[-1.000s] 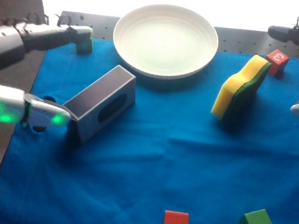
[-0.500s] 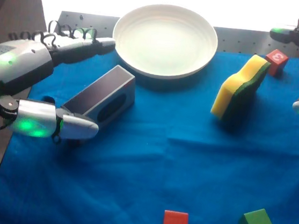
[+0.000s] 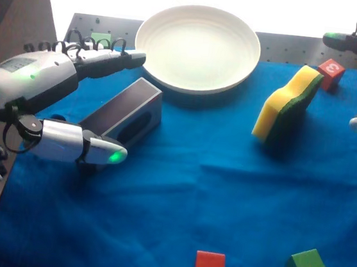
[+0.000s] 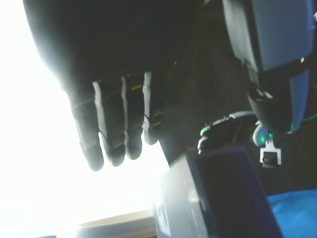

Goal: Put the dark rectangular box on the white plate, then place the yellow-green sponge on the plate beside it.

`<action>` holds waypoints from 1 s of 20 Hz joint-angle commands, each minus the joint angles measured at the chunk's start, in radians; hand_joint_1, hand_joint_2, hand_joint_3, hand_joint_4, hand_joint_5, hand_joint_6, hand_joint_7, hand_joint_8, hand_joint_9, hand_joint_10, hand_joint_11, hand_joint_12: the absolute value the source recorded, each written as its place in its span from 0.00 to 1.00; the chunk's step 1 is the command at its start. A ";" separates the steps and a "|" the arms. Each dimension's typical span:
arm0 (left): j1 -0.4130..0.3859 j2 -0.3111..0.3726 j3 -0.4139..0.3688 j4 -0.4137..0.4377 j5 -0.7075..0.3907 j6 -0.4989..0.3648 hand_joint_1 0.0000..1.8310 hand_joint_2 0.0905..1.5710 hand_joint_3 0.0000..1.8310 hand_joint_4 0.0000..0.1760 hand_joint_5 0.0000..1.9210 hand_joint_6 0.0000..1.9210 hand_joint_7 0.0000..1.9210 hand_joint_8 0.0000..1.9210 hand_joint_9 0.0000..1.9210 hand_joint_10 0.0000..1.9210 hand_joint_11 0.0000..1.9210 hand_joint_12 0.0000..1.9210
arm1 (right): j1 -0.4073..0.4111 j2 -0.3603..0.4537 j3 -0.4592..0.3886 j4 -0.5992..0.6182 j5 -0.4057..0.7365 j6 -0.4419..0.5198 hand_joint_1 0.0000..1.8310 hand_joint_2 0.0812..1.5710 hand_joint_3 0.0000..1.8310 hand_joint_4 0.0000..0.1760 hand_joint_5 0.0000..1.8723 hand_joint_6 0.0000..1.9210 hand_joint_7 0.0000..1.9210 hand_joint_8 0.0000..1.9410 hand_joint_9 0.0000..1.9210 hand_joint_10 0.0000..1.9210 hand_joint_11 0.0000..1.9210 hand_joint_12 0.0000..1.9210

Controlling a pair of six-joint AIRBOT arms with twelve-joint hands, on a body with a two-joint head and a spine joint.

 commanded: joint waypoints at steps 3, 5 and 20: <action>-0.029 -0.021 0.022 -0.004 -0.064 0.016 0.42 0.54 0.00 0.45 0.13 0.00 0.19 0.00 0.15 0.00 0.00 0.30 | 0.012 0.004 0.005 0.047 0.109 0.008 0.45 0.68 0.00 0.50 0.16 0.01 0.15 0.00 0.14 0.00 0.15 0.01; -0.034 -0.033 0.036 -0.004 -0.038 0.020 0.42 0.55 0.00 0.44 0.13 0.00 0.20 0.00 0.17 0.01 0.00 0.36 | 0.012 0.004 0.005 0.047 0.109 0.009 0.44 0.68 0.00 0.47 0.17 0.01 0.15 0.00 0.15 0.00 0.15 0.01; -0.056 -0.061 0.065 -0.001 0.010 0.029 0.64 0.65 0.00 0.00 0.33 0.00 0.43 0.09 0.34 0.28 0.05 0.75 | 0.012 0.003 0.003 0.046 0.109 0.014 0.40 0.72 0.00 0.71 0.17 0.00 0.17 0.00 0.16 0.00 0.14 0.01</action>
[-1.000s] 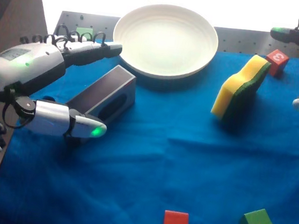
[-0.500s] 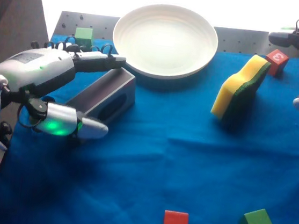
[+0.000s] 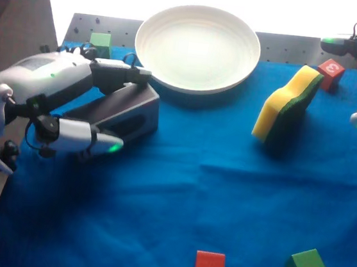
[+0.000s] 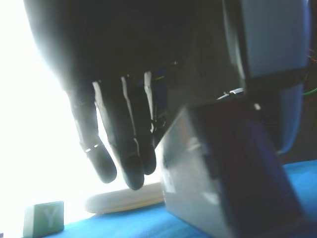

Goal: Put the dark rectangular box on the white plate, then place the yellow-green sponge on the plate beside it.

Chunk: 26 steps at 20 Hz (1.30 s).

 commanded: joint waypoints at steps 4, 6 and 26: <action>-0.010 0.014 -0.010 0.018 -0.090 0.002 0.74 0.76 0.00 0.00 0.31 0.66 0.42 0.69 0.44 0.74 0.28 0.81 | 0.012 0.001 0.002 0.043 0.109 0.010 0.40 0.71 0.00 0.67 0.18 0.00 0.17 0.00 0.14 0.00 0.14 0.00; -0.010 0.019 -0.013 0.025 -0.093 0.002 0.74 0.75 0.00 0.00 0.32 0.65 0.42 0.68 0.45 0.74 0.33 0.81 | 0.011 0.001 0.002 0.043 0.109 0.010 0.39 0.71 0.00 0.66 0.18 0.00 0.16 0.00 0.14 0.00 0.14 0.00; -0.467 -0.137 0.263 0.231 0.143 -0.022 0.75 0.68 0.00 0.00 0.47 0.60 0.56 0.42 0.47 0.59 0.29 0.68 | 0.008 -0.023 0.027 0.043 0.109 0.010 0.33 0.71 0.00 0.74 0.16 0.00 0.14 0.00 0.11 0.00 0.08 0.00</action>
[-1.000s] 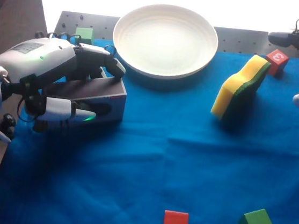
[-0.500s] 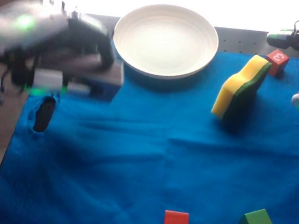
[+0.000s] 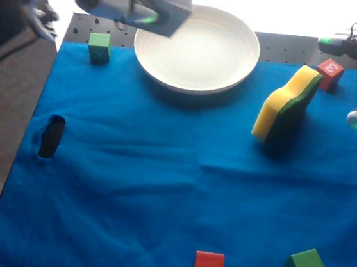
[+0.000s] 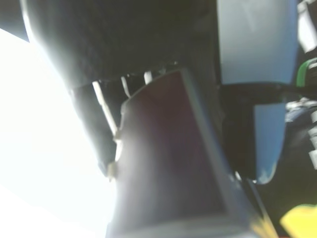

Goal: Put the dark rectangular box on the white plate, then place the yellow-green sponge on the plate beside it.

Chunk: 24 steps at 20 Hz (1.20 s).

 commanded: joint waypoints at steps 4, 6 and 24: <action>-0.054 -0.105 0.114 -0.038 -0.021 0.000 0.76 0.66 0.00 0.00 0.48 0.56 0.58 0.39 0.53 0.51 0.35 0.61 | 0.010 -0.012 0.013 0.044 0.113 0.007 0.36 0.70 0.00 0.77 0.17 0.00 0.16 0.01 0.12 0.00 0.09 0.01; -0.075 -0.176 0.196 -0.049 0.024 0.000 0.76 0.67 0.00 0.00 0.48 0.53 0.55 0.43 0.53 0.53 0.37 0.60 | 0.010 -0.020 0.021 0.044 0.113 0.008 0.36 0.70 0.00 0.76 0.17 0.00 0.16 0.00 0.11 0.00 0.08 0.00; -0.094 -0.299 0.349 -0.064 0.141 0.000 0.49 0.66 0.00 0.31 0.30 0.00 0.34 0.02 0.35 0.29 0.23 0.75 | 0.037 -0.070 0.067 0.028 0.114 0.039 0.42 0.76 0.00 0.50 0.17 0.00 0.15 0.00 0.12 0.00 0.11 0.02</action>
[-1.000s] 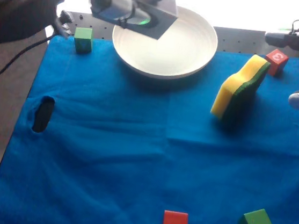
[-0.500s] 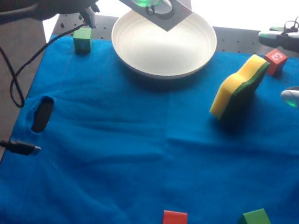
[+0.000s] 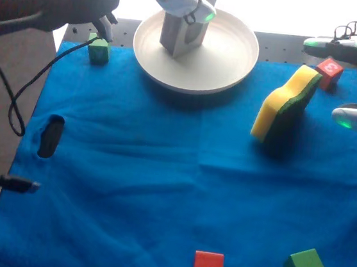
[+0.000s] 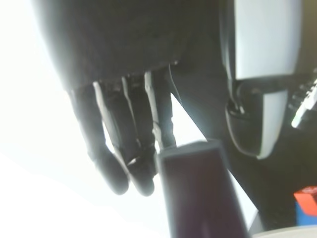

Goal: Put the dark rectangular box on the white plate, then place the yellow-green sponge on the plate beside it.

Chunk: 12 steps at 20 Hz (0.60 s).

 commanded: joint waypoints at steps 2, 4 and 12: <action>0.001 0.020 -0.017 -0.007 -0.129 0.000 0.43 0.67 0.00 0.57 0.27 0.00 0.31 0.00 0.27 0.33 0.01 0.76 | 0.017 0.002 0.004 0.044 0.110 0.013 0.41 0.75 0.00 0.66 0.17 0.00 0.15 0.00 0.13 0.00 0.12 0.02; 0.006 0.034 -0.035 -0.005 -0.139 0.001 0.43 0.66 0.00 0.60 0.27 0.00 0.32 0.01 0.27 0.33 0.00 0.78 | 0.017 0.002 0.004 0.044 0.110 0.015 0.40 0.74 0.00 0.70 0.17 0.00 0.15 0.00 0.13 0.00 0.12 0.02; -0.008 0.072 -0.080 0.038 -0.162 0.001 0.48 0.59 0.00 0.45 0.29 0.00 0.33 0.00 0.41 0.11 0.30 0.56 | 0.017 0.001 0.003 0.044 0.110 0.019 0.38 0.73 0.00 0.67 0.17 0.00 0.15 0.00 0.11 0.00 0.10 0.01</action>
